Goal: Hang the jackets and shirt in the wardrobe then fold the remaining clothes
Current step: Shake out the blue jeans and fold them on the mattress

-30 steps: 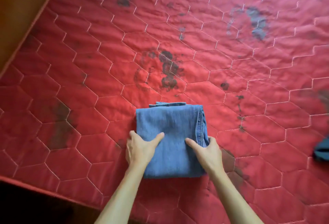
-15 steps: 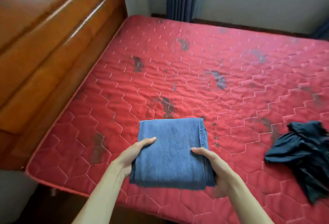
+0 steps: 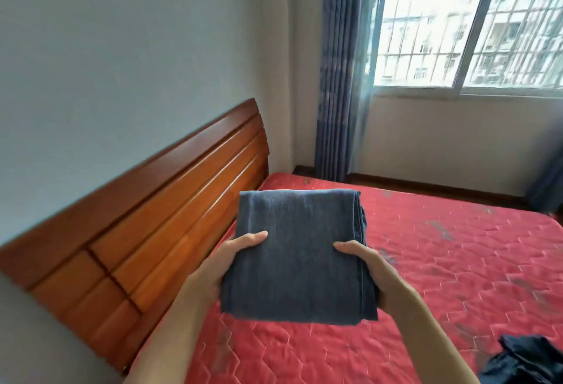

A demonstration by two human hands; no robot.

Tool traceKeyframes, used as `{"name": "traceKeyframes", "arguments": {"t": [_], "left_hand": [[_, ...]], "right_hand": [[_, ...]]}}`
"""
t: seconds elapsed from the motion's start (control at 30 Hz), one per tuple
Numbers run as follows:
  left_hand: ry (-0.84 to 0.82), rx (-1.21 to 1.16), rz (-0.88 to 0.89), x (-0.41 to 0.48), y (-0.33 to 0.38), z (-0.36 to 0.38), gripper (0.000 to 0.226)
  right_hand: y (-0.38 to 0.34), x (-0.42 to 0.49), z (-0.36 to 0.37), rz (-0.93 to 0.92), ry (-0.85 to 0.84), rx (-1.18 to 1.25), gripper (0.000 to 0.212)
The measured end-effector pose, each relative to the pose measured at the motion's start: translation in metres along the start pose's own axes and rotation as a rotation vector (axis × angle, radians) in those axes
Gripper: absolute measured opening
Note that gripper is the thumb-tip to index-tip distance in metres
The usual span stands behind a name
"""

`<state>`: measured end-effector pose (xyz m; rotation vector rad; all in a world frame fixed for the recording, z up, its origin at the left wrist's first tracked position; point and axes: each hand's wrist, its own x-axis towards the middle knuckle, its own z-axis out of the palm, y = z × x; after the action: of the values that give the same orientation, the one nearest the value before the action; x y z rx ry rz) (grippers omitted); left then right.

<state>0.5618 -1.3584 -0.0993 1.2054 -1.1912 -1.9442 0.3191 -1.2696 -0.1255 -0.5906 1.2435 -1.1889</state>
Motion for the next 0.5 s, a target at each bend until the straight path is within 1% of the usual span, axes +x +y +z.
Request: {"name": "traceKeyframes", "arguments": {"t": [0.13, 0.2, 0.27, 0.3, 0.37, 0.43, 0.5], "left_hand": [[0.037, 0.000, 0.134, -0.038, 0.042, 0.006, 0.052], [0.077, 0.018, 0.228, -0.052, 0.055, 0.008, 0.062], [0.109, 0.024, 0.283, -0.066, 0.064, 0.011, 0.074], [0.125, 0.017, 0.307, -0.072, 0.067, 0.012, 0.075], [0.163, 0.004, 0.342, -0.083, 0.074, 0.014, 0.069], [0.186, 0.021, 0.358, -0.095, 0.079, 0.018, 0.060], [0.222, -0.016, 0.363, -0.108, 0.082, 0.023, 0.042]], "right_hand": [[-0.042, -0.025, 0.028, -0.086, -0.048, -0.003, 0.059], [-0.057, -0.035, 0.035, -0.135, -0.081, -0.015, 0.059], [-0.071, -0.042, 0.038, -0.176, -0.128, -0.026, 0.059], [-0.078, -0.044, 0.039, -0.196, -0.152, -0.032, 0.058], [-0.090, -0.048, 0.041, -0.232, -0.210, -0.045, 0.057], [-0.102, -0.049, 0.043, -0.269, -0.276, -0.054, 0.051], [-0.111, -0.049, 0.048, -0.283, -0.350, -0.026, 0.042]]}}
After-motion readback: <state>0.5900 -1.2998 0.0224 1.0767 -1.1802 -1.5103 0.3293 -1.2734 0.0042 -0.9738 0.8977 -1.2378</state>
